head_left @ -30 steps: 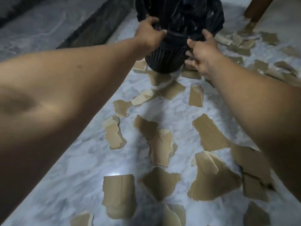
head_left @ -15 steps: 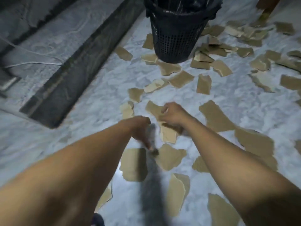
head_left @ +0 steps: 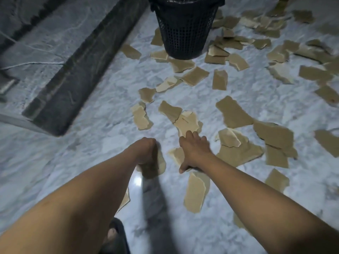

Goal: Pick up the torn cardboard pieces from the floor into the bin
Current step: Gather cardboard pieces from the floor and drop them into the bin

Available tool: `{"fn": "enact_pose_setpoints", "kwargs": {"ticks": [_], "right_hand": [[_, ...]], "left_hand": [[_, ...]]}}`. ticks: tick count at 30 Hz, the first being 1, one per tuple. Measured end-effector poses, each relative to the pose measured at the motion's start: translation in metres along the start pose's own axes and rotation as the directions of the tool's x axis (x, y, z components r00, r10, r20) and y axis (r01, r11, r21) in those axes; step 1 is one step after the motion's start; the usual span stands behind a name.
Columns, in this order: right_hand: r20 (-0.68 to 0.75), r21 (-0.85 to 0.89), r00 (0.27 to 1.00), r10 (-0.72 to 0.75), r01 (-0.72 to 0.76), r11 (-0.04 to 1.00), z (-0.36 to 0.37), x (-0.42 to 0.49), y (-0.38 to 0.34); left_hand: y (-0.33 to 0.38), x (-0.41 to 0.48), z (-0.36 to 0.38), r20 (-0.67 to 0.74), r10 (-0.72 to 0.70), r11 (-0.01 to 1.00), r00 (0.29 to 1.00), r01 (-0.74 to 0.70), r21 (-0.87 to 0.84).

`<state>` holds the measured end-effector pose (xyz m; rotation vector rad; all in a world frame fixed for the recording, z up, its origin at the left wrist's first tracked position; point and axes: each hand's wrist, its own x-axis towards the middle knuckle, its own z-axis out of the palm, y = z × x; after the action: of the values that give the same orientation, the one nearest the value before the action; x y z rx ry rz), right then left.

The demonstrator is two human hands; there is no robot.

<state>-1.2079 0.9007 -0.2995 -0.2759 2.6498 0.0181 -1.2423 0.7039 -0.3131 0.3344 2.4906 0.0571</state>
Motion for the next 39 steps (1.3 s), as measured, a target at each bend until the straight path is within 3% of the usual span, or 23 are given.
{"fn": "enact_pose_setpoints", "kwargs": {"ticks": [3, 5, 8, 10, 14, 17, 19, 22, 29, 31, 34, 36, 39], "right_hand": [[-0.010, 0.047, 1.000, 0.016, -0.016, 0.999, 0.004, -0.005, 0.001], [0.018, 0.181, 1.000, 0.004, -0.008, 0.984, 0.003, -0.010, 0.001], [0.030, 0.524, 0.996, 0.082, -0.086, 0.847, -0.007, -0.008, 0.016], [0.022, 0.620, 0.979, 0.203, -0.173, 0.765, -0.017, -0.002, 0.039], [0.159, 0.518, 0.907, 0.391, -0.413, 0.749, -0.027, -0.002, 0.095], [0.263, 0.336, 0.843, 0.470, -0.537, 0.774, -0.016, -0.013, 0.121], [0.221, 0.299, 0.851, 0.476, -0.524, 0.798, -0.002, -0.016, 0.126], [0.050, 0.360, 0.890, 0.454, -0.440, 0.823, 0.015, -0.018, 0.121], [-0.082, 0.344, 0.943, 0.323, -0.277, 0.897, 0.010, -0.002, 0.081], [-0.069, 0.513, 0.959, 0.274, -0.201, 0.834, 0.009, 0.002, 0.077], [-0.052, 0.777, 0.941, 0.336, -0.173, 0.605, -0.012, 0.001, 0.082], [-0.001, 0.816, 0.915, 0.403, -0.233, 0.530, -0.031, -0.003, 0.097], [0.280, 0.683, 0.871, 0.404, -0.476, 0.554, -0.053, -0.023, 0.117]], "left_hand": [[0.004, -0.004, -0.012, 0.056, -0.046, 0.997, 0.997, 0.050, -0.062], [0.008, -0.010, -0.022, 0.160, -0.029, 0.998, 0.987, 0.038, -0.054], [0.031, -0.022, -0.024, 0.376, 0.040, 0.995, 0.926, -0.003, -0.098], [0.064, -0.029, -0.012, 0.437, 0.118, 0.989, 0.892, -0.066, -0.134], [0.137, -0.046, 0.029, 0.239, 0.221, 0.975, 0.946, -0.204, -0.091], [0.161, -0.058, 0.053, 0.056, 0.244, 0.969, 0.968, -0.245, 0.013], [0.162, -0.059, 0.060, -0.040, 0.258, 0.965, 0.965, -0.255, 0.060], [0.158, -0.056, 0.061, -0.081, 0.254, 0.967, 0.964, -0.249, 0.061], [0.127, -0.033, 0.054, -0.007, 0.153, 0.986, 0.988, -0.154, -0.062], [0.117, -0.028, 0.052, 0.002, 0.118, 0.990, 0.993, -0.117, -0.079], [0.107, -0.021, 0.050, 0.008, 0.091, 0.993, 0.996, -0.090, -0.080], [0.105, -0.018, 0.047, 0.012, 0.105, 0.993, 0.994, -0.105, -0.055], [0.108, -0.015, 0.042, 0.012, 0.121, 0.992, 0.993, -0.121, -0.040]]}}
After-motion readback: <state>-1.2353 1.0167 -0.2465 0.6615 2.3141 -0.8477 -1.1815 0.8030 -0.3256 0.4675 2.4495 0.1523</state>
